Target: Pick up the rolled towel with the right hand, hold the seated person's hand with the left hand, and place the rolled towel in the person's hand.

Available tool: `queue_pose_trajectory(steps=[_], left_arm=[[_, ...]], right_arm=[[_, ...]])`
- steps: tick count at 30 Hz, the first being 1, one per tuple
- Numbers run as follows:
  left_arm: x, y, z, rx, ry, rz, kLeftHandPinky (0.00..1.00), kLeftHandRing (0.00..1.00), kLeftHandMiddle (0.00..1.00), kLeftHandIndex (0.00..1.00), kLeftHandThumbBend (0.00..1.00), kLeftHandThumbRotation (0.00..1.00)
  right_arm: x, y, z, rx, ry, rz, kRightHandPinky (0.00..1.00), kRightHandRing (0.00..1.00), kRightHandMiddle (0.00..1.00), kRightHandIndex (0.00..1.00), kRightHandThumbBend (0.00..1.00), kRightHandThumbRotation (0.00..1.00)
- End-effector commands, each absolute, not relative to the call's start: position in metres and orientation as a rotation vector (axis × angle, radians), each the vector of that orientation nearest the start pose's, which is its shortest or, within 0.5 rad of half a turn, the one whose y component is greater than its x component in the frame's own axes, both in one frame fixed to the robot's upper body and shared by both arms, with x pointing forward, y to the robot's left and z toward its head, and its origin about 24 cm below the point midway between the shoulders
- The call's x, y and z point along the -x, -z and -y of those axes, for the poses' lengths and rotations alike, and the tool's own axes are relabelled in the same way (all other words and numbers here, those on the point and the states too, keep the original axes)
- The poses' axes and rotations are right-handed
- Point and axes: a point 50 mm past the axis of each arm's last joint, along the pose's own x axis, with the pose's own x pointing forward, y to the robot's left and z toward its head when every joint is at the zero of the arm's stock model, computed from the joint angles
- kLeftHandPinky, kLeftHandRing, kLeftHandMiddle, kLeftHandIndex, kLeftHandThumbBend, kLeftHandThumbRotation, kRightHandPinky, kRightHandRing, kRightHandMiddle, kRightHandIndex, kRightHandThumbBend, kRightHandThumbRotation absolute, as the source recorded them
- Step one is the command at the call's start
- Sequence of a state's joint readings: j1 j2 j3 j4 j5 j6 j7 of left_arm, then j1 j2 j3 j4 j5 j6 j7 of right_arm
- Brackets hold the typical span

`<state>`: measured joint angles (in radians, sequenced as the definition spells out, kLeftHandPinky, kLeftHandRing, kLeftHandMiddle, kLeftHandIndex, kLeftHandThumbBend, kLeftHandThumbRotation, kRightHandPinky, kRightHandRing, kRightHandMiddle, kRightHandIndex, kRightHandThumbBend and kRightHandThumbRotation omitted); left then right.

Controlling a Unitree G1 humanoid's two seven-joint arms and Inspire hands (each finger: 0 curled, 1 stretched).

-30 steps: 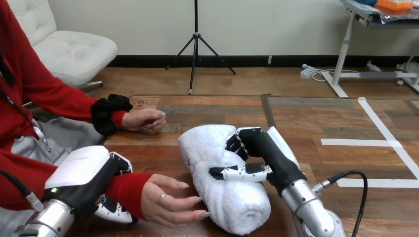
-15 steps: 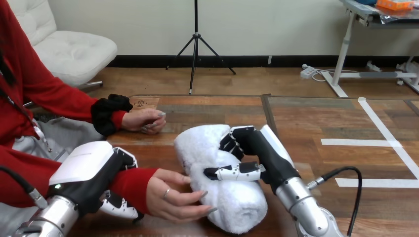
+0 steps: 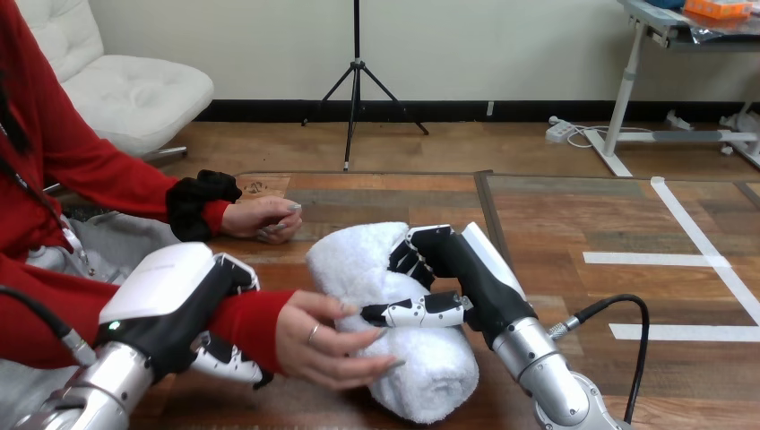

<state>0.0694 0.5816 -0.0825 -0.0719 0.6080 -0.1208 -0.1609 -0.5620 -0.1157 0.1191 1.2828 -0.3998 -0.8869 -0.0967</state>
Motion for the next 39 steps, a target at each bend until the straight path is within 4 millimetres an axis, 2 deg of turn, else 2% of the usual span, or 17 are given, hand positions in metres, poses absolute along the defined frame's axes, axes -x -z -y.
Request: queue_pose_trajectory(steps=[1,21,39], left_arm=[[-0.259,-0.121,-0.178,-1.141,0.305,0.376,0.24,0.28,0.33,0.34,0.88,0.0],[-0.263,-0.115,-0.174,-1.143,0.334,0.368,0.24,0.27,0.33,0.35,0.88,0.0],[-0.266,-0.112,-0.175,-1.134,0.344,0.365,0.23,0.27,0.33,0.35,0.89,0.0]], right_arm=[[-0.325,-0.038,0.1,0.426,-0.394,0.376,0.27,0.32,0.41,0.41,0.76,0.0],[-0.31,-0.051,0.099,0.331,-0.432,0.557,0.26,0.32,0.41,0.41,0.74,0.0],[-0.298,-0.068,0.108,0.236,-0.432,0.724,0.27,0.33,0.41,0.4,0.73,0.0]])
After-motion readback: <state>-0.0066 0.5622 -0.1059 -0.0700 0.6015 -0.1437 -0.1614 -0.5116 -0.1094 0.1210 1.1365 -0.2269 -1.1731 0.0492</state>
